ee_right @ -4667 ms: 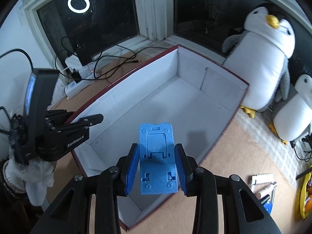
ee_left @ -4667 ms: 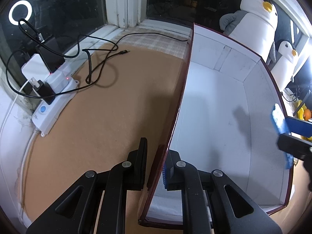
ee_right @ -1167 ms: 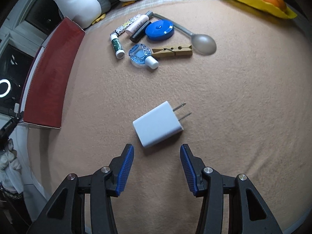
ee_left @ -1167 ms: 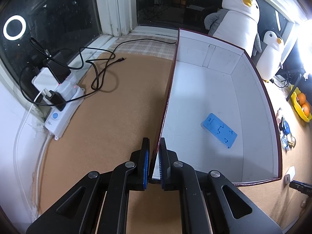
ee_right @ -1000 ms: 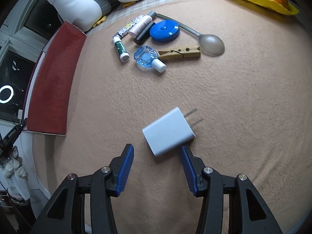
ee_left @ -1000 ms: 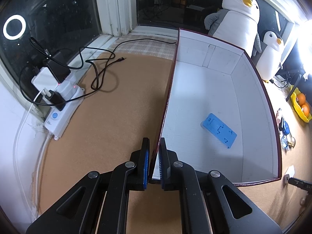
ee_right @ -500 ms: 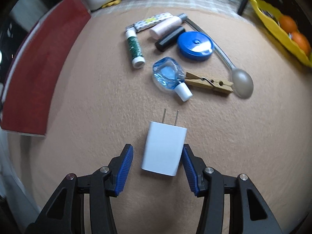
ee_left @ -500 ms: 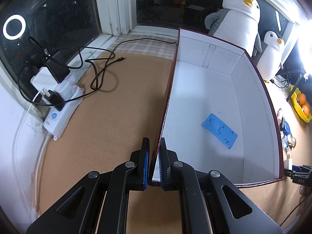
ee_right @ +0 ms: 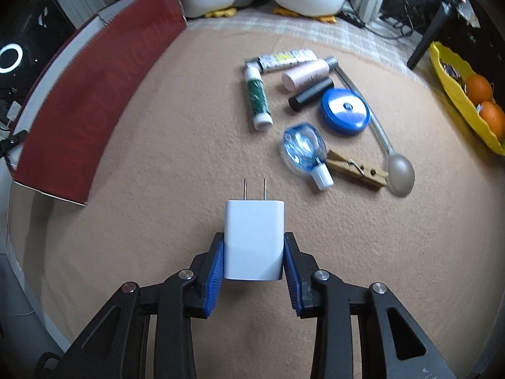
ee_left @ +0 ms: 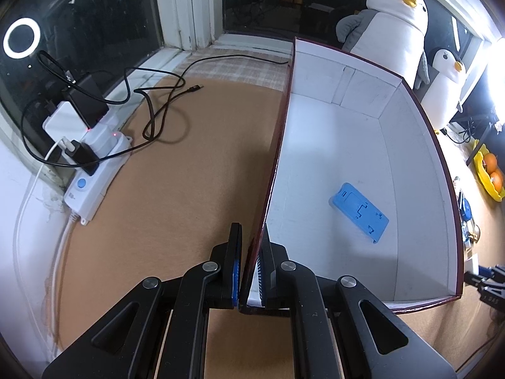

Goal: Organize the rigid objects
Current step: 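Carry the white charger into the box and release it with the right tool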

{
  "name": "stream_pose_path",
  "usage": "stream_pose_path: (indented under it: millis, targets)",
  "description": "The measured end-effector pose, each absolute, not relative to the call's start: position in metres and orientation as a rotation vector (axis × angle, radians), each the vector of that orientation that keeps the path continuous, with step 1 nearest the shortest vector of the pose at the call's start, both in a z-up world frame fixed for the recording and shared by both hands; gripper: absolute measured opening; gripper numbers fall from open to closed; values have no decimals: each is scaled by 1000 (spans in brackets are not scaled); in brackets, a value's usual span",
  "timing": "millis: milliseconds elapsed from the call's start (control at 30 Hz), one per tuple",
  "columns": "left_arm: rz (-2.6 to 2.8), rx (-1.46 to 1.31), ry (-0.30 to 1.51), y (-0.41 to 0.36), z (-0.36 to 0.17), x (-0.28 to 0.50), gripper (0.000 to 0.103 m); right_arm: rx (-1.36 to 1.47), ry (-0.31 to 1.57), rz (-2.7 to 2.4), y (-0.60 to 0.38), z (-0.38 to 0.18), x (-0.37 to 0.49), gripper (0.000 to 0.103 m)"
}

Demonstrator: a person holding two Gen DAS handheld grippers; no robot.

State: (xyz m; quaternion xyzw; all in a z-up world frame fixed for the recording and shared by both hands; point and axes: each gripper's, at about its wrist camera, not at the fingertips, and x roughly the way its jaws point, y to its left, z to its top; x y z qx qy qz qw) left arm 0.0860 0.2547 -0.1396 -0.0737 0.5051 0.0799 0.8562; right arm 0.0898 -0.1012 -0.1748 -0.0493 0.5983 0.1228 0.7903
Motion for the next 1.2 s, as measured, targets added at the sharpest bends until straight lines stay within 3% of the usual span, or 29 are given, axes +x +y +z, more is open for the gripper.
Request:
stream_pose_path:
  millis: [500, 833, 1200]
  targets:
    - [166, -163, 1063, 255, -141, 86, 8, -162, 1061, 516, 8, -82, 114, 32]
    - [165, -158, 1056, 256, -141, 85, 8, -299, 1050, 664, 98, -85, 110, 32]
    - [172, -139, 1035, 254, -138, 82, 8, -362, 1094, 683, 130, -113, 108, 32]
